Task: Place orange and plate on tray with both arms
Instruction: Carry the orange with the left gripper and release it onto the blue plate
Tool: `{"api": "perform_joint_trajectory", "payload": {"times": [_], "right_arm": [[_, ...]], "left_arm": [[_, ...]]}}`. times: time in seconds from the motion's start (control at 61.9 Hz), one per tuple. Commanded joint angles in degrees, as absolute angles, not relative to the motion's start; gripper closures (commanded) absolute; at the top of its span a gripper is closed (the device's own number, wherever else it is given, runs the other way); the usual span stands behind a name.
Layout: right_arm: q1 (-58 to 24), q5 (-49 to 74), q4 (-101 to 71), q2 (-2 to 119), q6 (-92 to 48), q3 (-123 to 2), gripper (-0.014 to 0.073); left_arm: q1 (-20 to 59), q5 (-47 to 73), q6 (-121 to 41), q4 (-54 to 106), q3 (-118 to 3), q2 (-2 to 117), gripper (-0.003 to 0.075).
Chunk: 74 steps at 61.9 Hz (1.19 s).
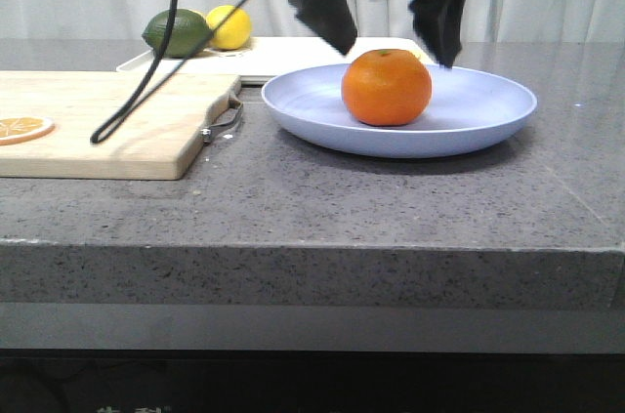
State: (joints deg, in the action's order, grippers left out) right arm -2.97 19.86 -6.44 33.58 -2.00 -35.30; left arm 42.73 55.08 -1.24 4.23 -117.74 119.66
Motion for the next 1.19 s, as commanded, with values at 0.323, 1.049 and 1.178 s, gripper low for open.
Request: {"api": "perform_joint_trajectory", "payload": {"times": [0.323, 1.049, 1.178], "right_arm": [[-2.97, 15.60, -6.66, 33.95, -2.54, -37.47, -0.0049], [-2.97, 18.51, -6.66, 33.95, -2.54, -37.47, -0.0049], [-2.97, 19.10, -6.66, 33.95, -2.54, -37.47, -0.0049]], "left_arm": [[43.08, 71.15, -1.30, 2.36, -129.64, 115.30, 0.0734], [30.76, 71.35, 3.75, -5.26, -106.83, 94.47, 0.0738], [23.76, 66.31, 4.39, -4.70, -95.32, 86.19, 0.0738]]}}
